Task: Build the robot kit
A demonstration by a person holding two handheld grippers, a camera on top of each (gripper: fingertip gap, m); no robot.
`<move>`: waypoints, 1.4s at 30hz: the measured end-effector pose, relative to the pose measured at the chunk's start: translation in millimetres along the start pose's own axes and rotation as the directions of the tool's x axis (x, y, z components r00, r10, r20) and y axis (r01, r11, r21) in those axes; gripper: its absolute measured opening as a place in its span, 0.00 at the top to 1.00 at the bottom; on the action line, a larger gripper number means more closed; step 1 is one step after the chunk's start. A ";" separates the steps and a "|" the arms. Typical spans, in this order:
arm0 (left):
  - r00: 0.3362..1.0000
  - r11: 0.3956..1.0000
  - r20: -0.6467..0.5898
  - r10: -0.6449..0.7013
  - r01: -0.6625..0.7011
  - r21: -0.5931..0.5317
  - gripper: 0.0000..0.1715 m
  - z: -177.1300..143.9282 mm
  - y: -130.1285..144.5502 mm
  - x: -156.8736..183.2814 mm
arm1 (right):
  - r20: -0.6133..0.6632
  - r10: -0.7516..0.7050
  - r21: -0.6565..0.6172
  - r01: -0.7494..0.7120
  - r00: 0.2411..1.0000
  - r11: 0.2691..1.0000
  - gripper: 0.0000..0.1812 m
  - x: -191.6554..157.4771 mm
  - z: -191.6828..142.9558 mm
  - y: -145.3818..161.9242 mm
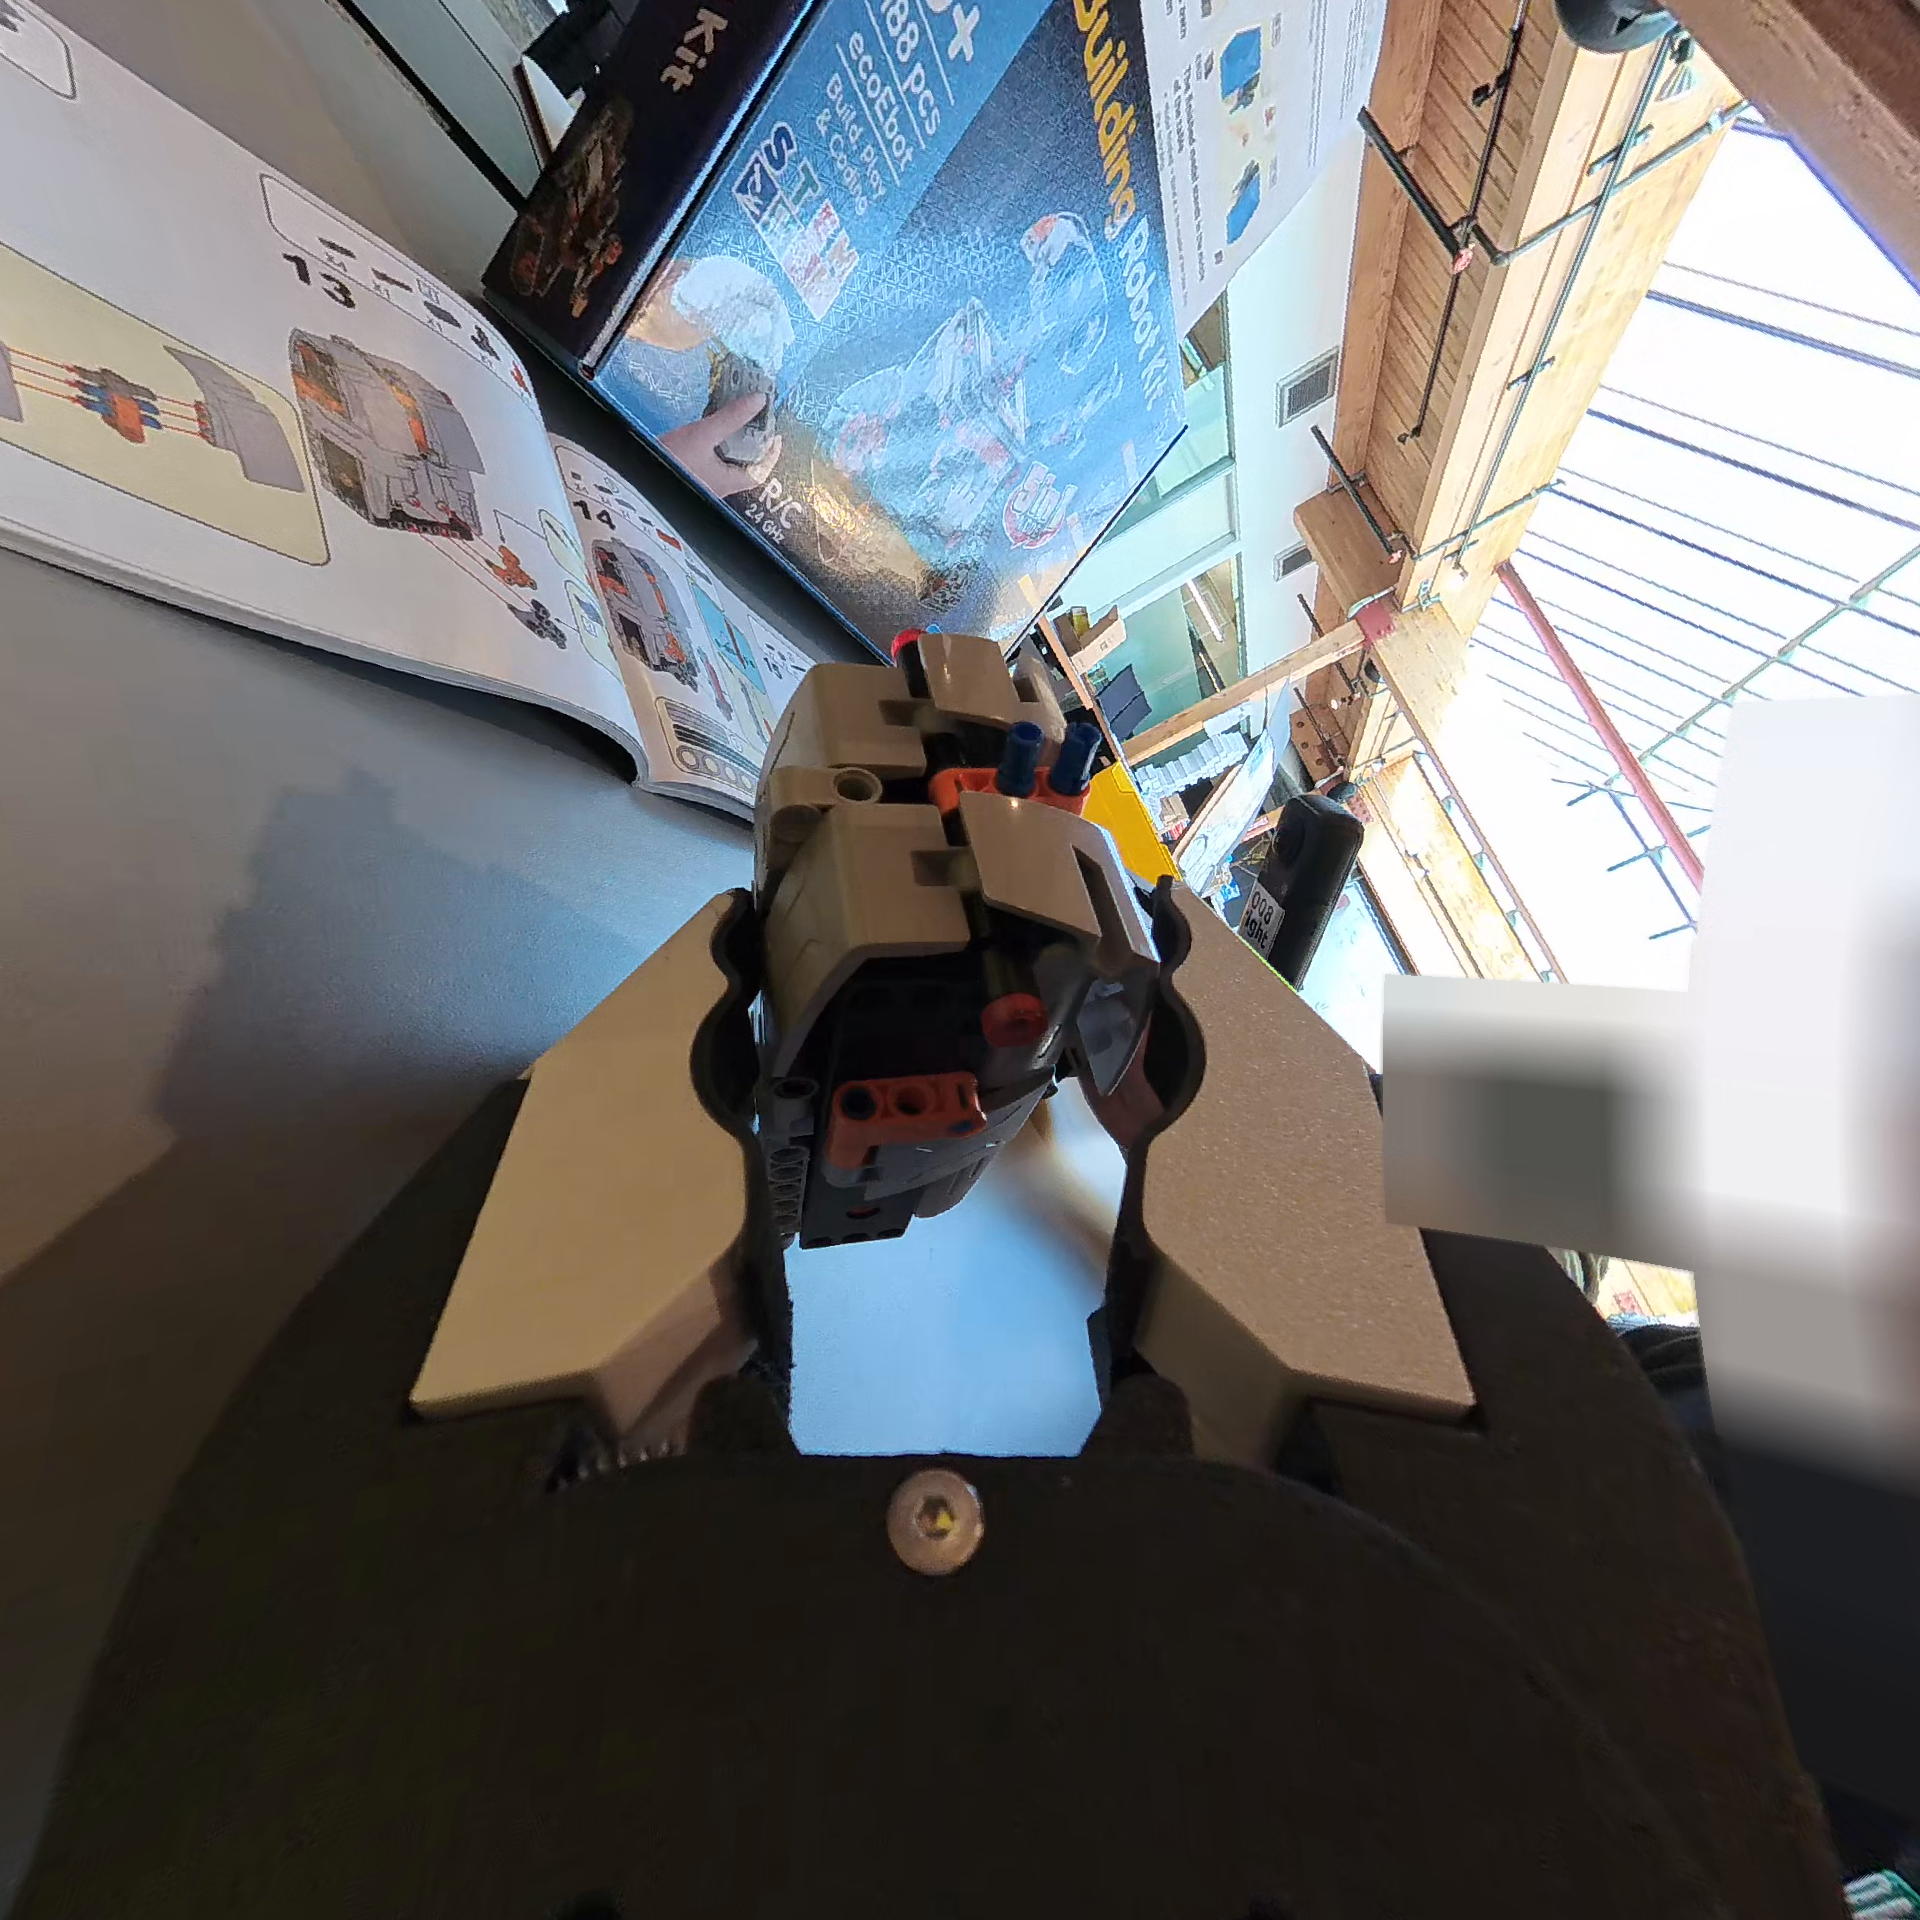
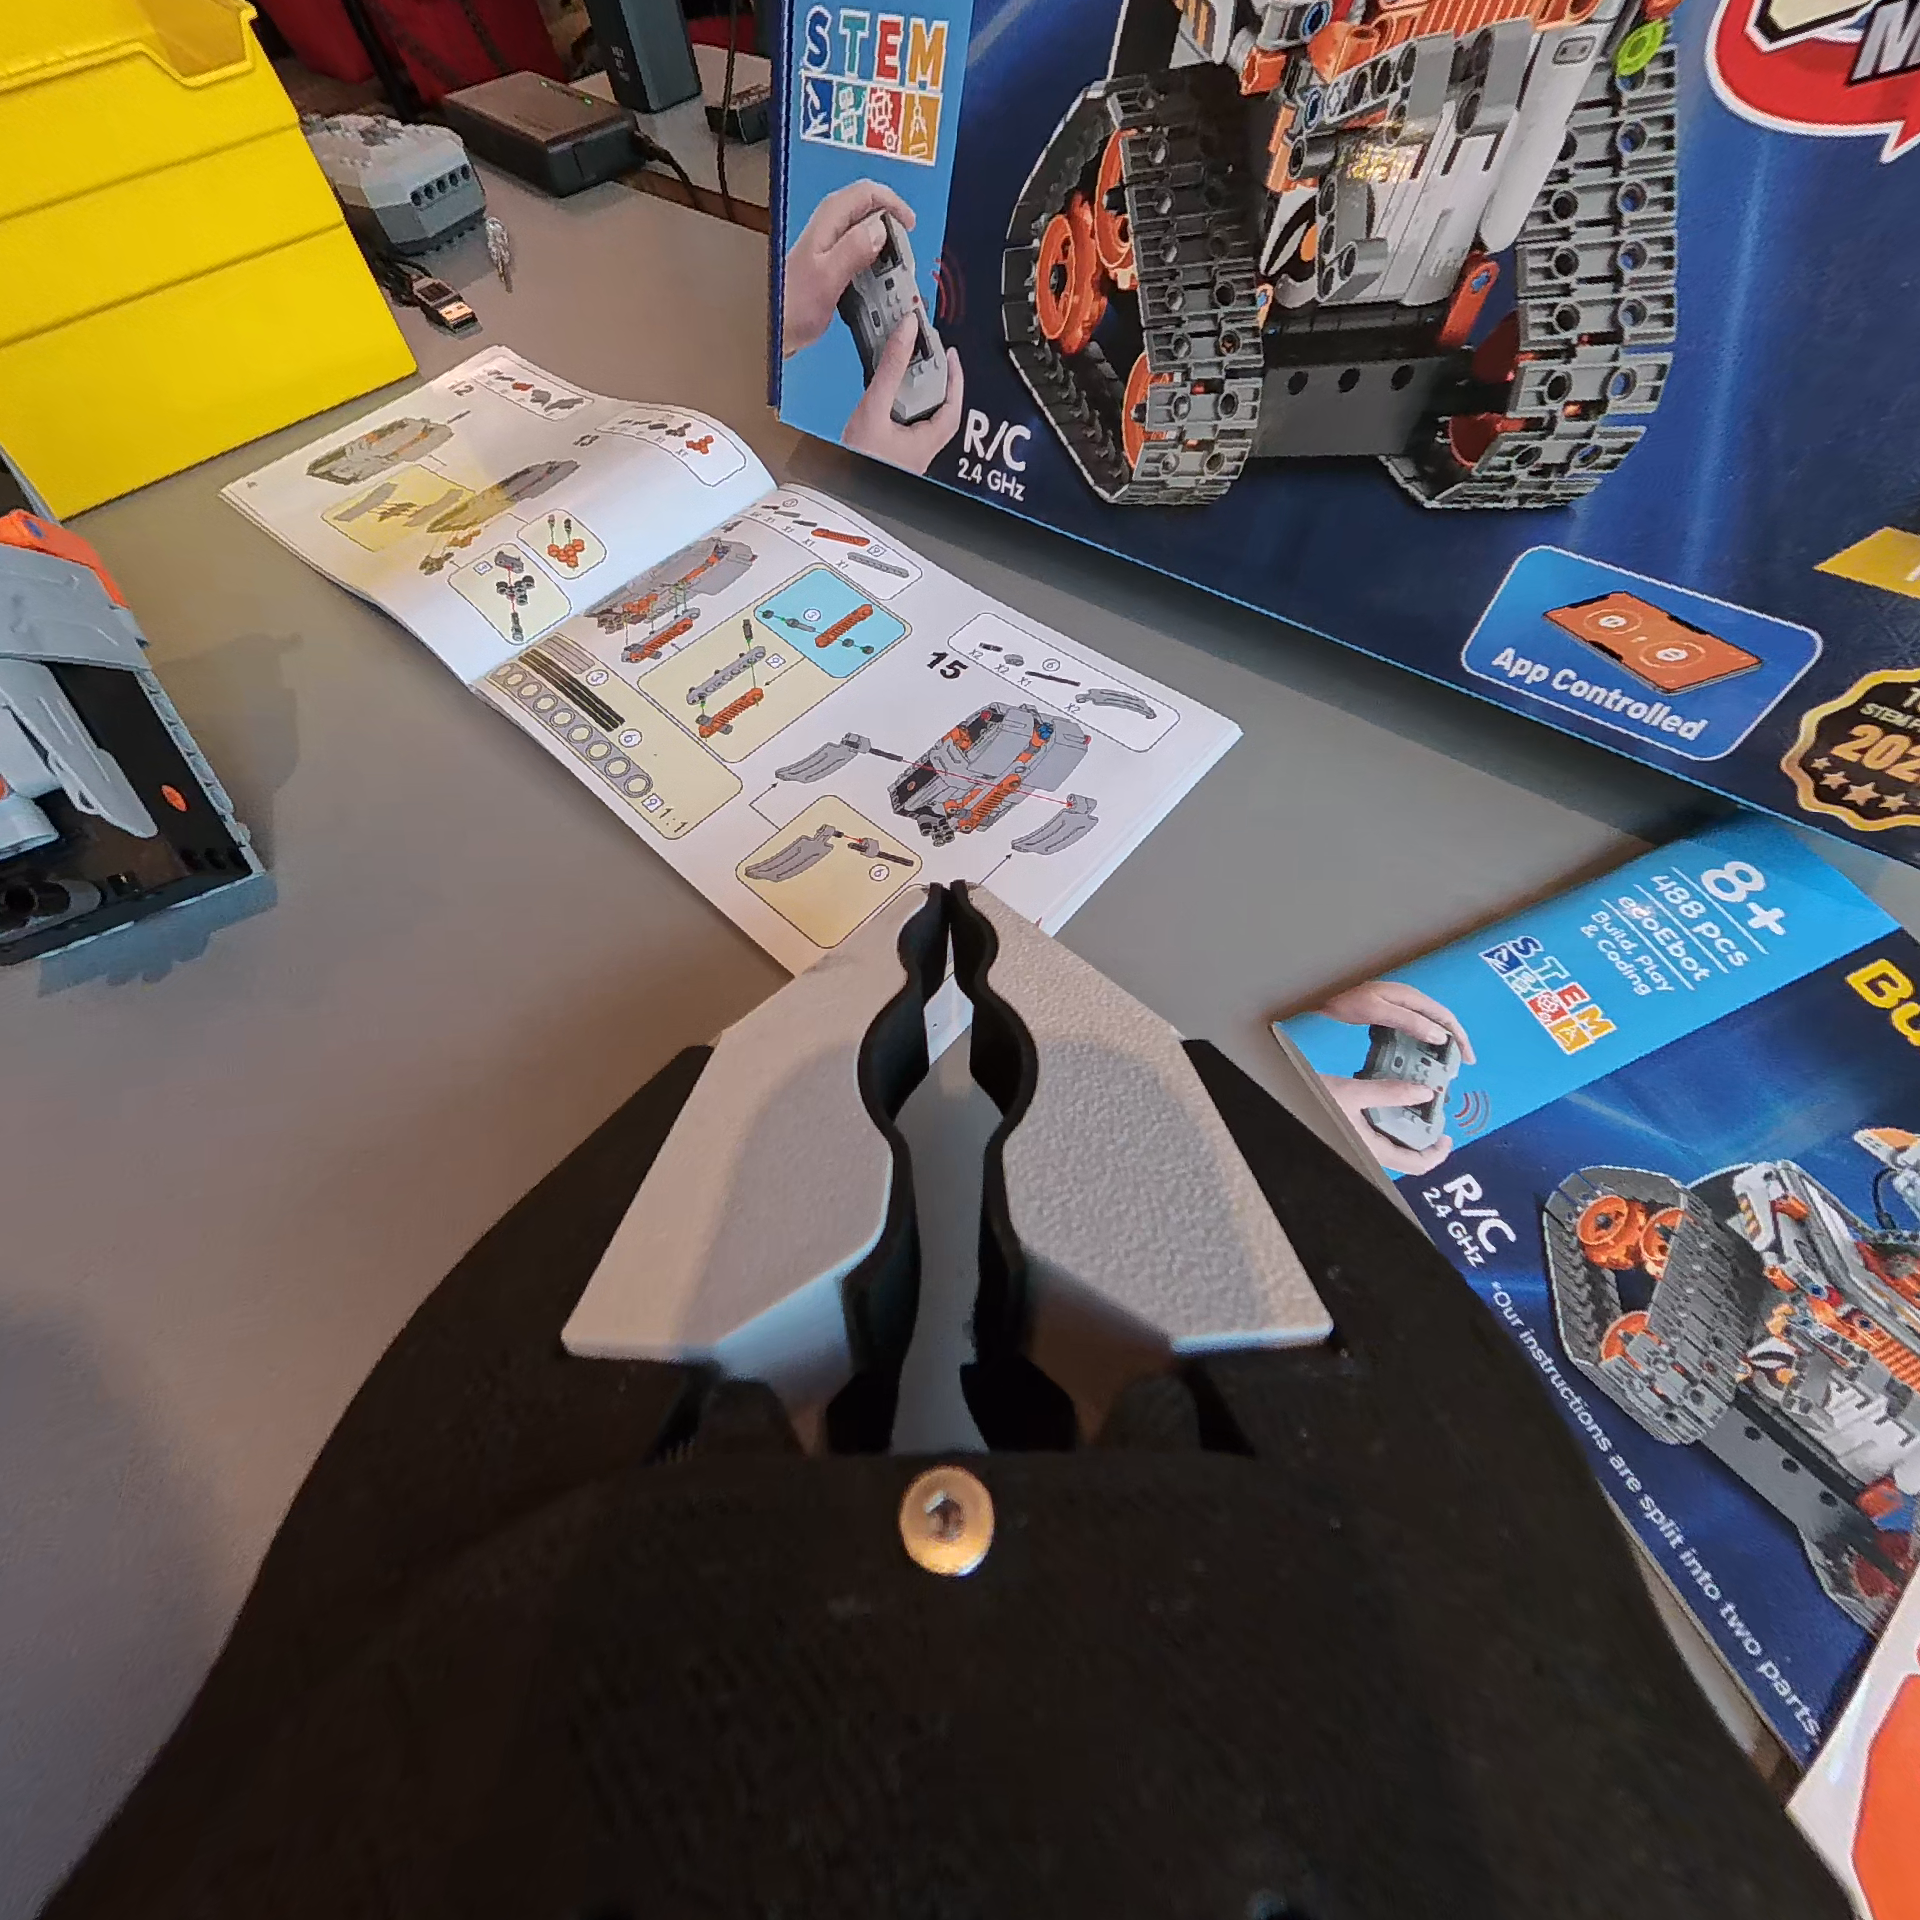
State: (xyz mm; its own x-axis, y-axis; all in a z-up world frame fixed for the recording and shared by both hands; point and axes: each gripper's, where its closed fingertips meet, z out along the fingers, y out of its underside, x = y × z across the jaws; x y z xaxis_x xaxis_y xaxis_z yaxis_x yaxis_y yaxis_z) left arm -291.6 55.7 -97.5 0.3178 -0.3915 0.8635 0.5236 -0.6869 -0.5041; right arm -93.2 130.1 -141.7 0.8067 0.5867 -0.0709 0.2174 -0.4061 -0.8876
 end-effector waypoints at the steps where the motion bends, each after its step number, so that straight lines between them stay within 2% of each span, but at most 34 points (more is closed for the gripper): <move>1: 1.000 1.000 0.000 -0.001 0.001 0.000 0.57 0.0 -0.1 0.0 | 0.000 0.000 -0.002 0.000 1.000 1.000 1.00 -0.1 0.2 0.2; 29: 0.999 0.999 -0.012 -0.037 0.037 -0.003 0.57 0.0 0.7 -0.8 | 0.028 -0.045 -0.027 0.046 0.999 0.999 1.00 -8.9 2.7 3.7; 42: 0.994 0.995 -0.046 -0.099 0.099 0.003 0.58 -0.8 2.8 0.1 | 0.047 -0.058 -0.036 0.060 0.997 0.998 1.00 -13.8 3.2 5.3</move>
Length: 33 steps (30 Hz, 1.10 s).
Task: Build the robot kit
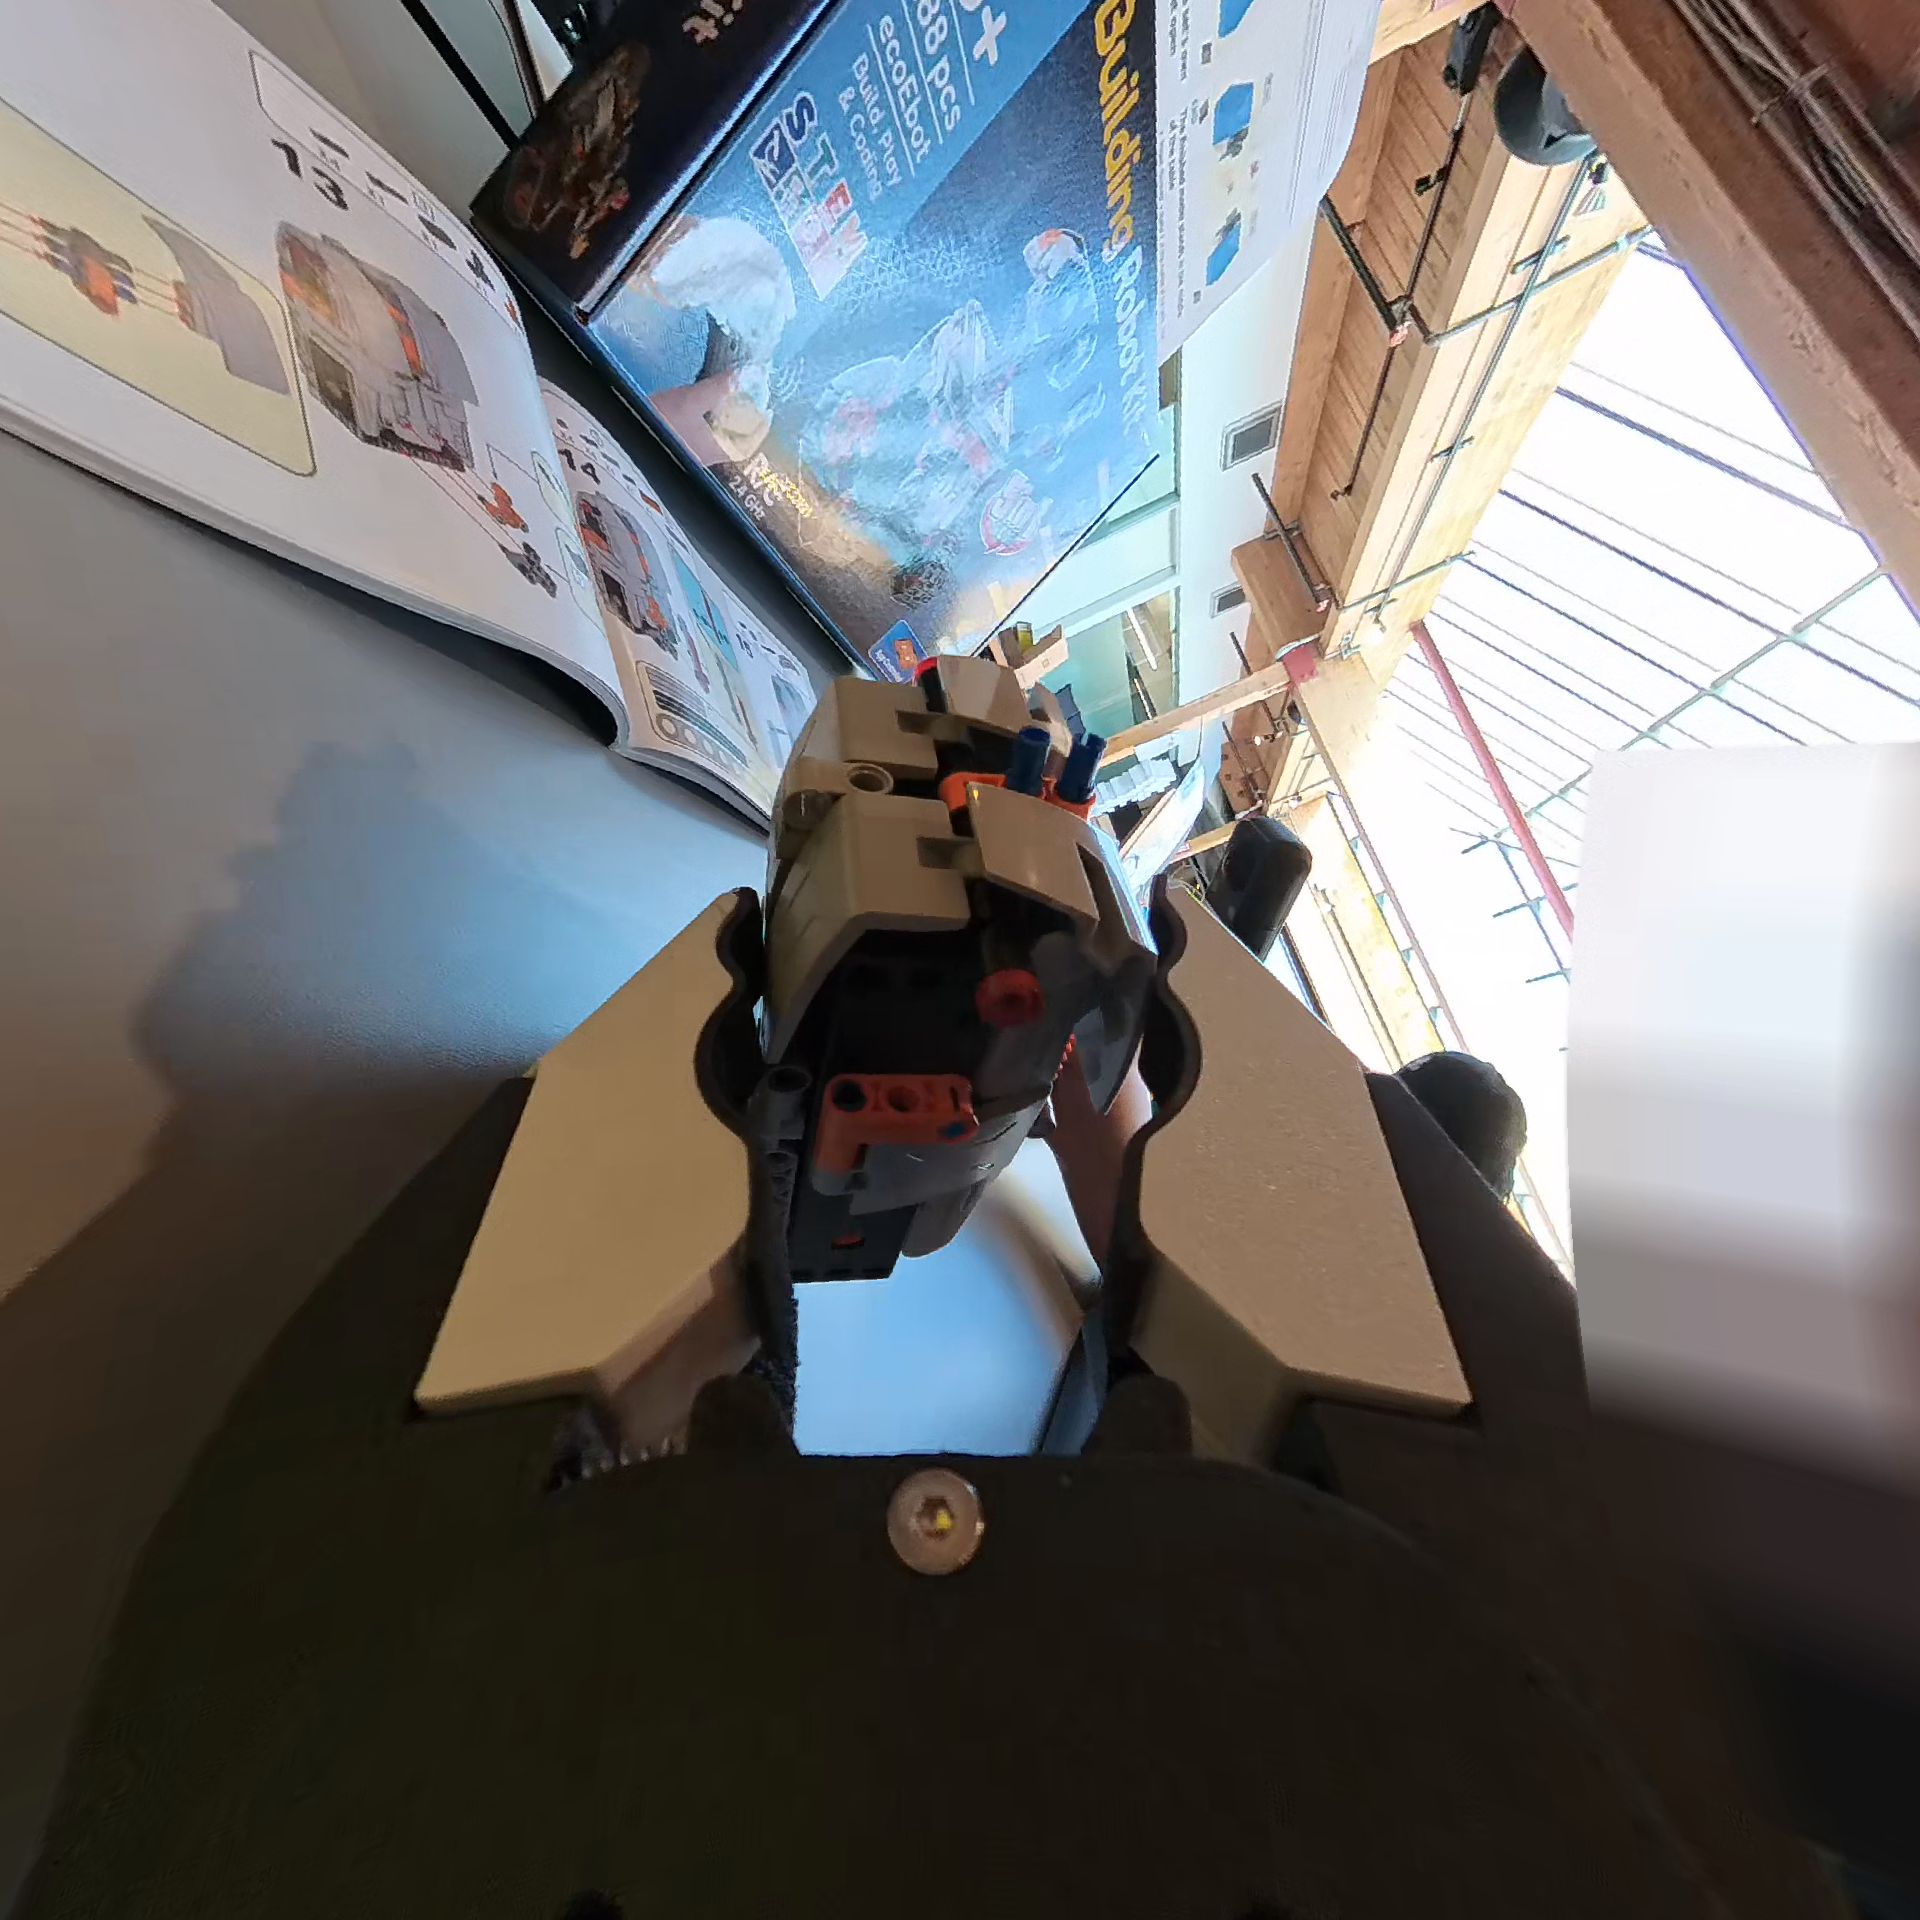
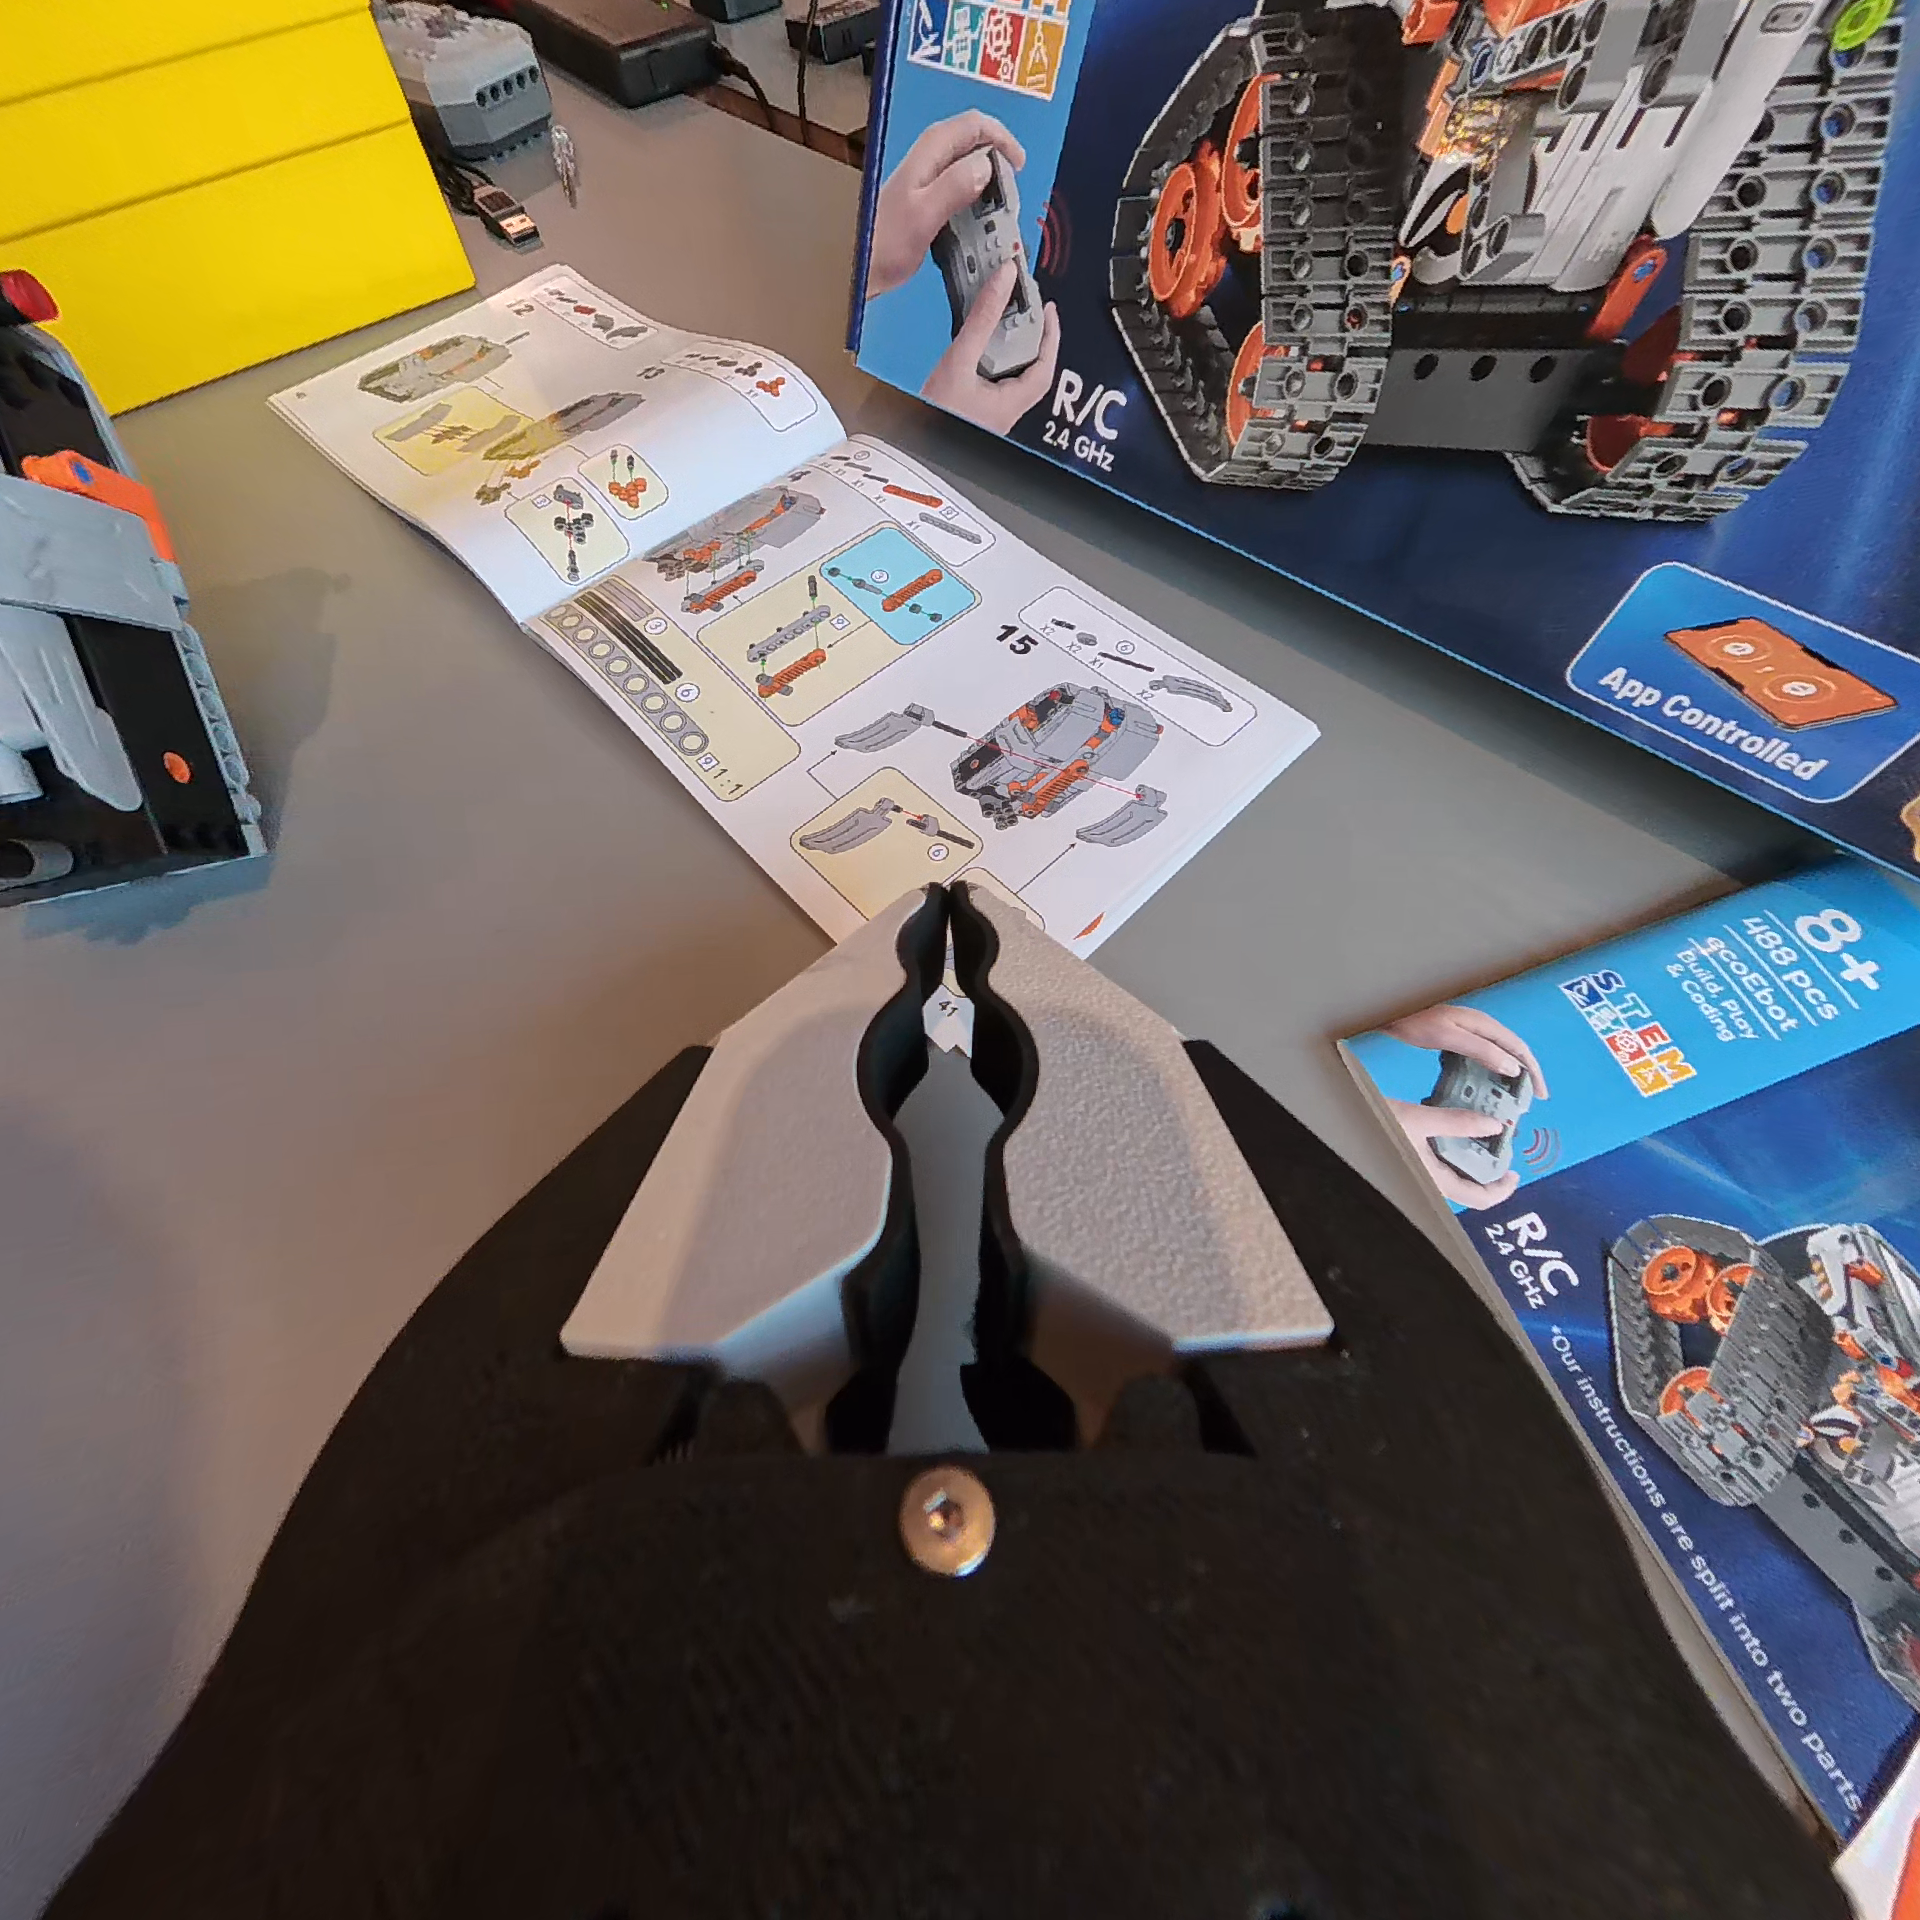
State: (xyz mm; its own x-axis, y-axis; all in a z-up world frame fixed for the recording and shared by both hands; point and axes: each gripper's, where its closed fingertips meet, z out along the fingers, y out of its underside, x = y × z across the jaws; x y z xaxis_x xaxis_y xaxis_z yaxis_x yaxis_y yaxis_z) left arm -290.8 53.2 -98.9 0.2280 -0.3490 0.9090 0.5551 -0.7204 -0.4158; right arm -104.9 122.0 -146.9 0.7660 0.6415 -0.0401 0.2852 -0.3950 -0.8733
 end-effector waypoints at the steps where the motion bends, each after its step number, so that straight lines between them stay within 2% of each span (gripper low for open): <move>1: 1.000 1.000 0.003 0.006 -0.006 -0.002 0.58 -0.2 0.4 0.0 | 0.000 0.001 0.002 -0.001 1.000 1.000 1.00 0.1 -0.2 -0.2; 5: 1.000 1.000 0.017 0.025 -0.025 -0.008 0.58 -1.3 1.2 -0.2 | 0.006 -0.005 0.004 0.005 1.000 1.000 1.00 -1.8 -0.6 -0.3; 21: 0.997 0.996 0.016 -0.072 0.071 0.054 0.59 -8.5 -4.0 -10.1 | 0.057 -0.028 -0.014 0.029 0.998 0.999 1.00 -13.8 0.1 2.7; 29: 0.993 0.991 0.001 -0.121 0.120 0.065 0.60 -8.6 -6.0 -15.9 | 0.088 0.036 -0.047 -0.032 0.995 0.998 1.00 -12.0 3.0 6.4; 33: 0.995 0.993 0.006 -0.102 0.102 0.052 0.60 -6.9 -4.5 -15.1 | 0.108 0.059 0.017 -0.062 0.992 0.998 1.00 -13.6 -2.0 -2.3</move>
State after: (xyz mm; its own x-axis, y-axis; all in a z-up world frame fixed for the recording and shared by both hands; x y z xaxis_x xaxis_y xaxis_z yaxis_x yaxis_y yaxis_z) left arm -302.3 57.6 -110.9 0.1750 -0.2699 0.9469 0.6160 -0.7202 -0.3191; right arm -114.9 112.9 -143.4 0.7152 0.6840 -0.1440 0.2275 -0.4225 -0.8774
